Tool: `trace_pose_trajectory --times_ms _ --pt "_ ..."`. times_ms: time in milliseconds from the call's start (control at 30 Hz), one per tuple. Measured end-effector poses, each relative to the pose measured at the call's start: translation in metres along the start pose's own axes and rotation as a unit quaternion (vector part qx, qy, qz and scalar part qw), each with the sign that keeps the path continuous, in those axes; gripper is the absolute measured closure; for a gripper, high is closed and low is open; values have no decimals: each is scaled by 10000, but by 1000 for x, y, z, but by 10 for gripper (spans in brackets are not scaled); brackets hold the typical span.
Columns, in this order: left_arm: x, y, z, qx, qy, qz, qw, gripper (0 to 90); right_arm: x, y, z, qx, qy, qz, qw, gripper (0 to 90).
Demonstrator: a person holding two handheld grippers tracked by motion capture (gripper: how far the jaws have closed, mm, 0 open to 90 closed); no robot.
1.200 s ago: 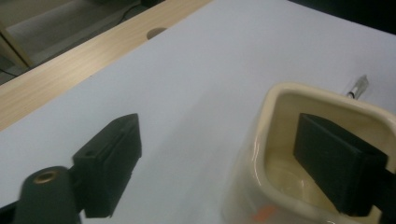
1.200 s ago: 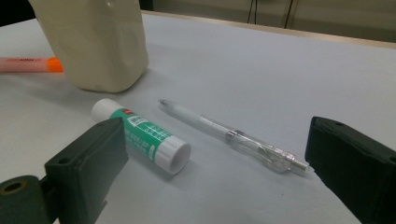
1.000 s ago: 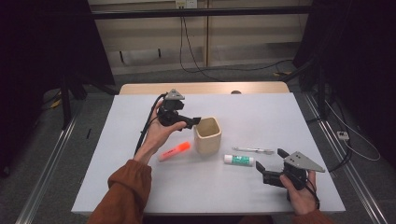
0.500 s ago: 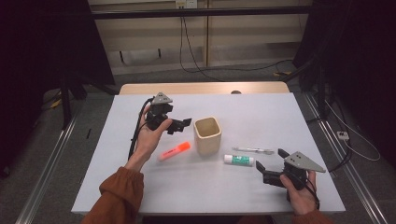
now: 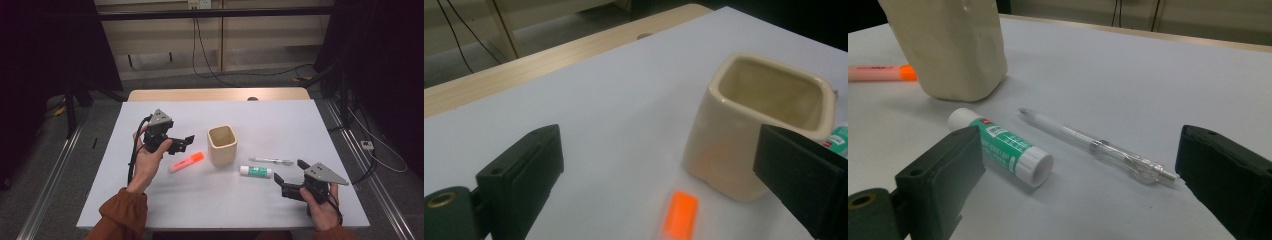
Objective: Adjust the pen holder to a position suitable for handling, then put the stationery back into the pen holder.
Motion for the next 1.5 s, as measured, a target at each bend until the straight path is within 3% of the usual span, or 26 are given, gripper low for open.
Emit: trace_pose_trajectory --times_ms 100,367,467,667,933,1033,1100,1200,1300,1500 --pt "0 -5 -5 5 73 16 10000 59 0 0 0 5 2 -1 10000 51" --pt "-9 -17 -14 29 -16 142 9999 59 1 -1 0 10 -7 -21 10000 51" --pt "-13 -18 -18 -77 -214 99 9997 69 1 -1 0 11 4 -28 10000 51" --pt "-24 -19 -17 -57 -350 110 9993 83 2 -2 0 4 11 -40 10000 51" --pt "-35 -16 -34 -505 -351 7 9981 113 1 -1 0 -14 -6 -51 10000 51" --pt "-36 -15 -42 -739 -361 -151 9965 132 2 -1 0 -19 -5 -58 10000 51" --pt "-36 -12 -49 -898 -363 -138 9952 131 2 -2 0 -13 21 -59 10000 52" --pt "-35 -11 -57 -1155 -214 -190 9929 131 2 -1 0 -3 21 -30 10000 51" --pt "-32 -10 -59 -1181 -99 -234 9927 134 1 1 0 -16 -10 5 10000 51" --pt "-18 -2 -71 -1585 336 -435 9858 137 1 1 0 -12 -13 9 10000 51"
Point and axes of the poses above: each handheld gripper's, and its own axes: y roughly forward along the jaws, z roughly out of its top, x roughly to its right, the point moved 10 cm from there along y, roughly forward along the jaws, and after that the axes turned 11 degrees about x, right-handed, at the moved point
